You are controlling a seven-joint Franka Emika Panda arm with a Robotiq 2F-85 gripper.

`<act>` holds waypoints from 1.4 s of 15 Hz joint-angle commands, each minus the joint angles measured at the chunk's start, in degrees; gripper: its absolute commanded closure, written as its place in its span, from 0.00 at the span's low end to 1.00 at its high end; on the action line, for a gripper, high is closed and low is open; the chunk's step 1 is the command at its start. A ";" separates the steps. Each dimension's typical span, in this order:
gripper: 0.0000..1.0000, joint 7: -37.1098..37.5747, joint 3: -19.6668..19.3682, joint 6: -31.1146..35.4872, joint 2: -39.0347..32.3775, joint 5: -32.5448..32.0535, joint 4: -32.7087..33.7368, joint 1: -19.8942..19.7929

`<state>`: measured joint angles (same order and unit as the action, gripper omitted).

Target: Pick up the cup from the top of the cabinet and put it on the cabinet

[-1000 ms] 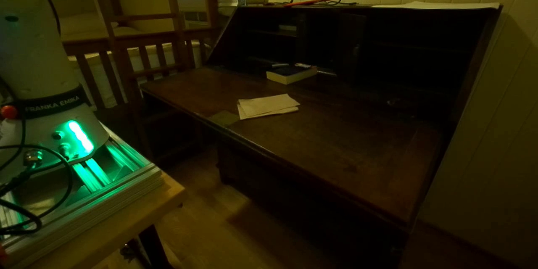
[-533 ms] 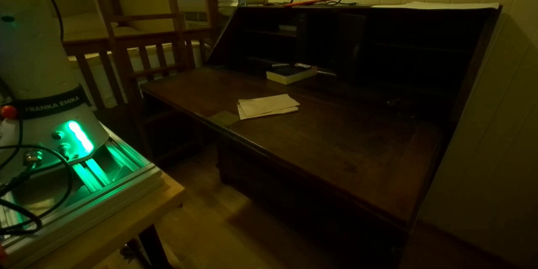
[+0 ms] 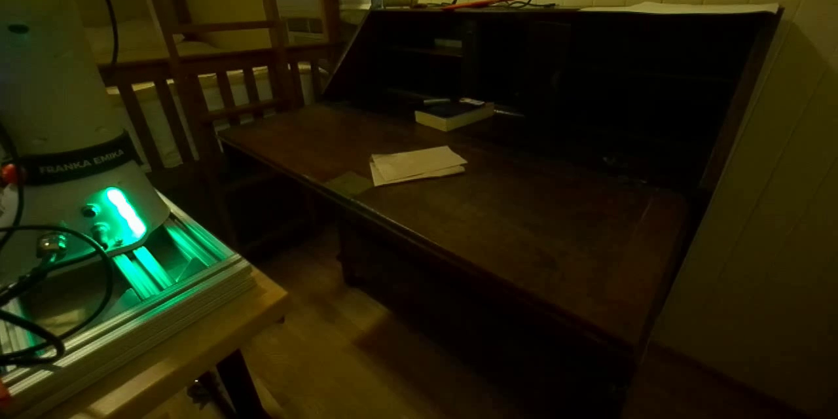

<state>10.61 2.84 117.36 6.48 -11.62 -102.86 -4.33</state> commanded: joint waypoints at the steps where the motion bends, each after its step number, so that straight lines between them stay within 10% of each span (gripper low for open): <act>1: 0.00 2.78 2.20 -1.51 -11.83 -5.96 14.20 3.53; 4: 0.00 -3.39 2.11 -5.30 -18.00 -3.48 23.16 6.29; 5: 0.00 0.37 1.19 -1.43 -13.13 -4.29 14.92 6.51; 13: 0.00 -2.21 0.90 -3.83 -17.31 -4.10 21.54 7.38; 21: 0.00 9.42 -1.35 -12.17 -34.39 -18.25 40.77 17.02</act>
<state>16.62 3.33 109.42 -19.13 -25.55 -73.37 8.26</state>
